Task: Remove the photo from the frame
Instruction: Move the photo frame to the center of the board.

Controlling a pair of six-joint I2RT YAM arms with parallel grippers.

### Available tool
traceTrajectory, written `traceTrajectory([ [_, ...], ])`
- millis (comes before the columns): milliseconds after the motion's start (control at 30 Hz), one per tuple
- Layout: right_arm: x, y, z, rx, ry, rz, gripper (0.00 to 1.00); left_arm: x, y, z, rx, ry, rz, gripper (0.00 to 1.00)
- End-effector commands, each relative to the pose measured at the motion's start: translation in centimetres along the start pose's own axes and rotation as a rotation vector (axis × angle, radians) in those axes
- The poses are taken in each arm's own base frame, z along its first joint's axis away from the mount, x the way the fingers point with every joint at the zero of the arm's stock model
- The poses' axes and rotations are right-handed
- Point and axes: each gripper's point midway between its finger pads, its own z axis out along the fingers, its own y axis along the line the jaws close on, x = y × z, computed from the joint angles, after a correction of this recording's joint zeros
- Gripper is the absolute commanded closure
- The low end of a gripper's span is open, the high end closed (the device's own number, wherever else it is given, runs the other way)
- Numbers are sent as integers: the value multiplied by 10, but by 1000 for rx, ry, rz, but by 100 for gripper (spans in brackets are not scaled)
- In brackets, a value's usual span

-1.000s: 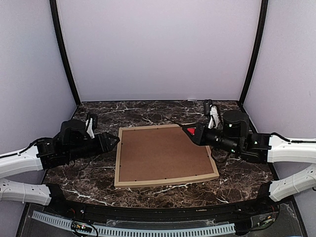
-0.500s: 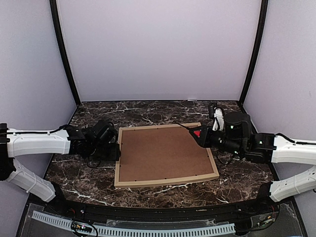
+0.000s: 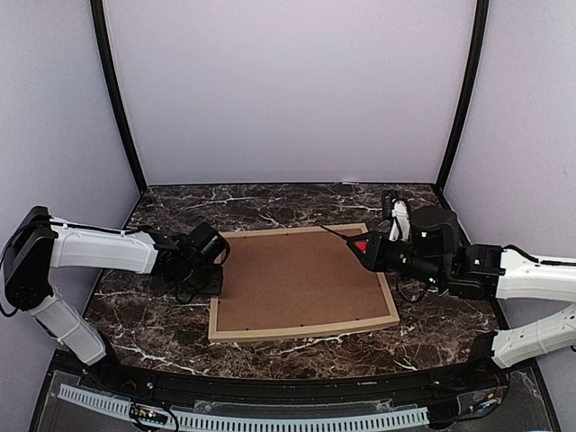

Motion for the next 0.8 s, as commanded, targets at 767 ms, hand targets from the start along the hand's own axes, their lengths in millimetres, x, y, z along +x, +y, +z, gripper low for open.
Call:
traceTrajectory([
  [767,3,-3,-1,-8,-14,24,100,39,-19,18,166,86,-76,72],
])
